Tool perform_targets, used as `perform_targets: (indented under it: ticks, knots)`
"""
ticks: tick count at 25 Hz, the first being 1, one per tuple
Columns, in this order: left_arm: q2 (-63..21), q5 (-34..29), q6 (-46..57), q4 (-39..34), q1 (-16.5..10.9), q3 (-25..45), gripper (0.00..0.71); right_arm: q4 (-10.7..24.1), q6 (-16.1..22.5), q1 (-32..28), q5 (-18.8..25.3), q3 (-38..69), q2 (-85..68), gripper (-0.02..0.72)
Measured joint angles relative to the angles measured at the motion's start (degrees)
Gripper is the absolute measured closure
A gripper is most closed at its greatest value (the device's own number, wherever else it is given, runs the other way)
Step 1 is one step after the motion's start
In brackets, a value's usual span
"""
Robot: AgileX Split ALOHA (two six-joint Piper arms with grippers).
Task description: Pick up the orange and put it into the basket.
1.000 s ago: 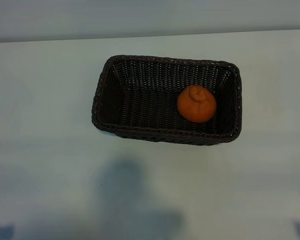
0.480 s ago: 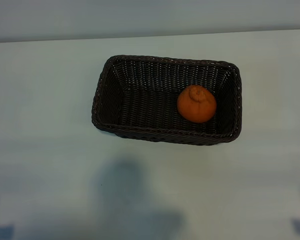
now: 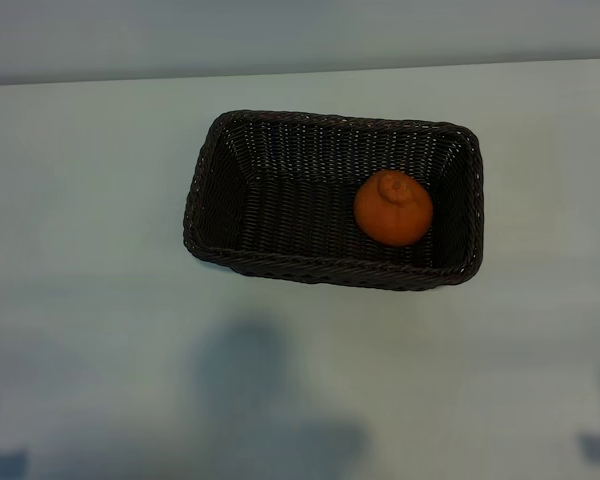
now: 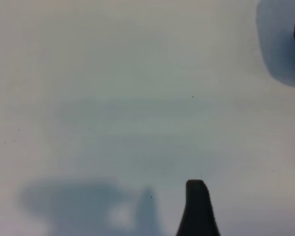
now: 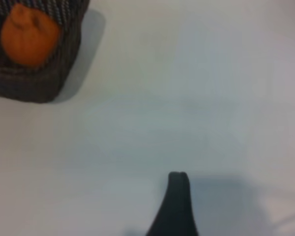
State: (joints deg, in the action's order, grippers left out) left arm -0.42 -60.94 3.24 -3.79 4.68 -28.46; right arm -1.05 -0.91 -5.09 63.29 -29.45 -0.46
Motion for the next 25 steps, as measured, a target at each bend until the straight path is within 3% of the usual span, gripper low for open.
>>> perform_targets:
  ticks: [15, 25]
  knots:
    - [0.0, 0.0, 0.0, 0.0, 0.0, 0.0, 0.164, 0.0, 0.0, 0.2, -0.47, 0.0, 0.0, 0.106]
    - [0.0, 0.0, 0.0, 0.0, 0.0, 0.0, 0.164, -0.19, 0.17, 7.32, -0.42, 0.0, 0.0, 0.106]
